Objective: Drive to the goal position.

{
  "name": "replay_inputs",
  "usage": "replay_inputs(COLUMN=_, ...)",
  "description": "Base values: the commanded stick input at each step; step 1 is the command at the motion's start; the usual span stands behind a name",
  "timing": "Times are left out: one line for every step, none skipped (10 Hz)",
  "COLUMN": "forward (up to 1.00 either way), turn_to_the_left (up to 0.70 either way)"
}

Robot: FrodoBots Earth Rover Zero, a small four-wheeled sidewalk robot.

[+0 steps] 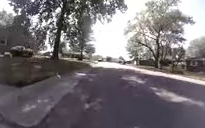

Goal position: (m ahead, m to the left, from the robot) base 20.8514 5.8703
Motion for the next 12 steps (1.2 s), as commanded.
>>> replay_inputs(forward=1.0, turn_to_the_left=0.0)
replay_inputs(forward=1.0, turn_to_the_left=0.0)
replay_inputs(forward=1.0, turn_to_the_left=0.0)
replay_inputs(forward=1.0, turn_to_the_left=0.0)
replay_inputs(forward=1.0, turn_to_the_left=0.0)
replay_inputs(forward=1.0, turn_to_the_left=0.0)
replay_inputs(forward=1.0, turn_to_the_left=0.0)
replay_inputs(forward=1.0, turn_to_the_left=0.0)
replay_inputs(forward=1.0, turn_to_the_left=0.0)
replay_inputs(forward=1.0, turn_to_the_left=0.0)
replay_inputs(forward=1.0, turn_to_the_left=0.0)
replay_inputs(forward=1.0, turn_to_the_left=0.0)
